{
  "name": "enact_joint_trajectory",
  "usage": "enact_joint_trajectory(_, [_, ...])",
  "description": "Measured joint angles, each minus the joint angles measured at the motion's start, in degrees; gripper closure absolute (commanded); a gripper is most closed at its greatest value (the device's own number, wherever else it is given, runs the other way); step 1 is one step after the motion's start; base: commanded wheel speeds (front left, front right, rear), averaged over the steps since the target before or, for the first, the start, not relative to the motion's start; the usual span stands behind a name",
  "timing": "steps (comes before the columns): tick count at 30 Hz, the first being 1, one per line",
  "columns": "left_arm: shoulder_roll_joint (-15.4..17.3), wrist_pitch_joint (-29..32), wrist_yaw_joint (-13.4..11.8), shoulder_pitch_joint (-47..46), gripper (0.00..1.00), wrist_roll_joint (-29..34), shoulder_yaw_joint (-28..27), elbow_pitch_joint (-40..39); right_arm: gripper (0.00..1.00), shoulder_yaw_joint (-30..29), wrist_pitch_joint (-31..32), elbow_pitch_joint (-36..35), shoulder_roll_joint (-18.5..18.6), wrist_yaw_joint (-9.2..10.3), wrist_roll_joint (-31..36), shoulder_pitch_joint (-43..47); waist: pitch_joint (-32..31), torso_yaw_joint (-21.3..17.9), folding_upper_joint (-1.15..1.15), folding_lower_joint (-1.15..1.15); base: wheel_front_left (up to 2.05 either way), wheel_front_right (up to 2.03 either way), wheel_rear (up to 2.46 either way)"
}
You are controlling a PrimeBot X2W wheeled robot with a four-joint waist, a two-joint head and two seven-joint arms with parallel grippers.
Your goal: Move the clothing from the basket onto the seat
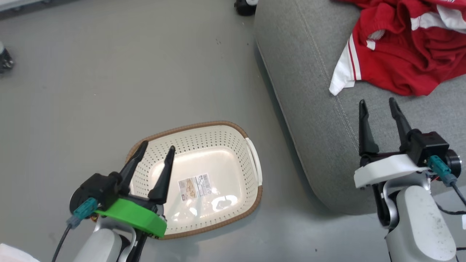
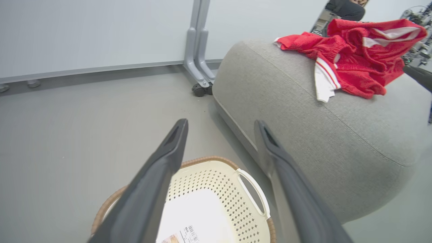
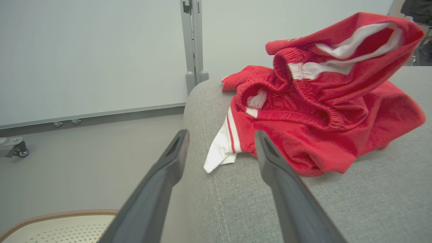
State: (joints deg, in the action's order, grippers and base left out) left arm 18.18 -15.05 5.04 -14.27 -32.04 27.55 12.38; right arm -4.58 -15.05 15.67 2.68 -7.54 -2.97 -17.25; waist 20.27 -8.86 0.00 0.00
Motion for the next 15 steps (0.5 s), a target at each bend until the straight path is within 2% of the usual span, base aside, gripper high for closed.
enact_joint_trajectory(5, [-5.78,0.0,0.34,5.92,0.0,2.7,-12.78,3.03,0.0,5.26,0.0,-1.0,0.05,0.0,-2.35,3.77,-5.24,2.82,0.0,0.0,0.0,0.0,0.0])
enact_joint_trajectory(8, [-9.11,0.0,0.96,9.62,0.0,5.44,-18.45,3.44,0.0,7.65,0.0,-1.26,0.09,0.0,-3.61,7.48,-8.43,4.32,0.0,0.0,0.0,0.0,0.0])
enact_joint_trajectory(12, [-11.59,0.0,1.7,14.3,0.0,10.02,-23.74,1.56,0.0,9.72,-0.01,-3.16,0.05,0.0,-4.43,11.32,-12.86,6.0,0.0,0.0,0.0,0.0,0.0])
enact_joint_trajectory(15, [-12.18,-0.01,2.11,16.62,0.0,14.5,-24.5,-1.94,0.0,10.07,0.0,-5.89,0.11,0.0,-4.97,13.55,-15.71,7.12,0.0,0.0,0.0,0.0,0.0])
